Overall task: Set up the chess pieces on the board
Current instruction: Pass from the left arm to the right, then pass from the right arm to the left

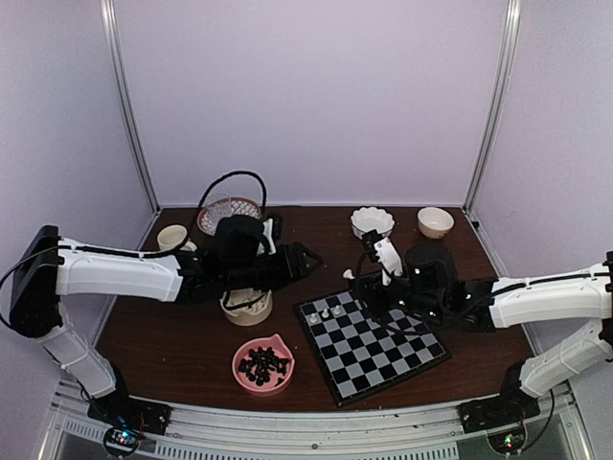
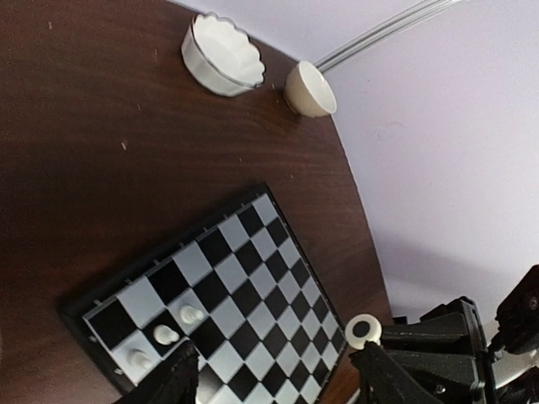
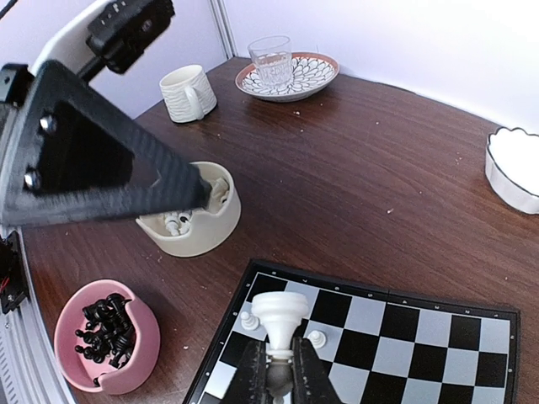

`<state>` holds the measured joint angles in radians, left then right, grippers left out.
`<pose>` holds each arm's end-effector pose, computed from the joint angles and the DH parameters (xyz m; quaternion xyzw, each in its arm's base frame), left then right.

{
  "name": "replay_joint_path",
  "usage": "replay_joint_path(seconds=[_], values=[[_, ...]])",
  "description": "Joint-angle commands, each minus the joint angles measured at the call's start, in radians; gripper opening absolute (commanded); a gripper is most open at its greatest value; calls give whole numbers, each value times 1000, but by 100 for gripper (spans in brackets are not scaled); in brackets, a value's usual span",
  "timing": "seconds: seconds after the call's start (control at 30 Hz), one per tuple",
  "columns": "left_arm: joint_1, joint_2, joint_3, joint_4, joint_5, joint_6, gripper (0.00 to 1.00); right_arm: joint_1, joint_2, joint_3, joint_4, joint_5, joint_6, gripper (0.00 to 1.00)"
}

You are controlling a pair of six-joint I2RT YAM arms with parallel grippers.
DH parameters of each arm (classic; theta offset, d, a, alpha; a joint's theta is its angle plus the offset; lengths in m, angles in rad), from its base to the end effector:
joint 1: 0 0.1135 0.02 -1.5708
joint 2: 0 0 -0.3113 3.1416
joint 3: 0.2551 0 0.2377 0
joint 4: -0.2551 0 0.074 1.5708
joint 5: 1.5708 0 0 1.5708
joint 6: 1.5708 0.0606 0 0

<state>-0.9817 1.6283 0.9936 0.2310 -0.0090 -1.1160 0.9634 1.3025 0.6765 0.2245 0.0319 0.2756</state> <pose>0.2129 -0.3177 0.2833 -0.0585 0.8325 -0.4758 0.2780 0.1630 0.2312 0.2749 -0.2728 0.7879 0.3096 0.4570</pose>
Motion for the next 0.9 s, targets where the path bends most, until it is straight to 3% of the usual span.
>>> replay_joint_path(seconds=[0.0, 0.1, 0.27, 0.6, 0.73, 0.87], values=[[81, -138, -39, -82, 136, 279, 68, -6, -36, 10, -37, 7, -8, 4], [127, -203, -54, -86, 283, 452, 69, -8, -38, 48, -92, -52, -35, 4], [132, -254, -48, -158, 317, 754, 68, -13, -31, 110, -179, -186, -52, 4], [126, -295, -278, 157, 466, 1177, 66, -54, 2, 138, -173, -453, -16, 5], [92, -313, -323, 118, 427, 1382, 64, -53, 51, 168, -178, -571, -10, 6], [59, -330, -365, 108, 391, 1484, 63, -52, 105, 193, -178, -653, 1, 6]])
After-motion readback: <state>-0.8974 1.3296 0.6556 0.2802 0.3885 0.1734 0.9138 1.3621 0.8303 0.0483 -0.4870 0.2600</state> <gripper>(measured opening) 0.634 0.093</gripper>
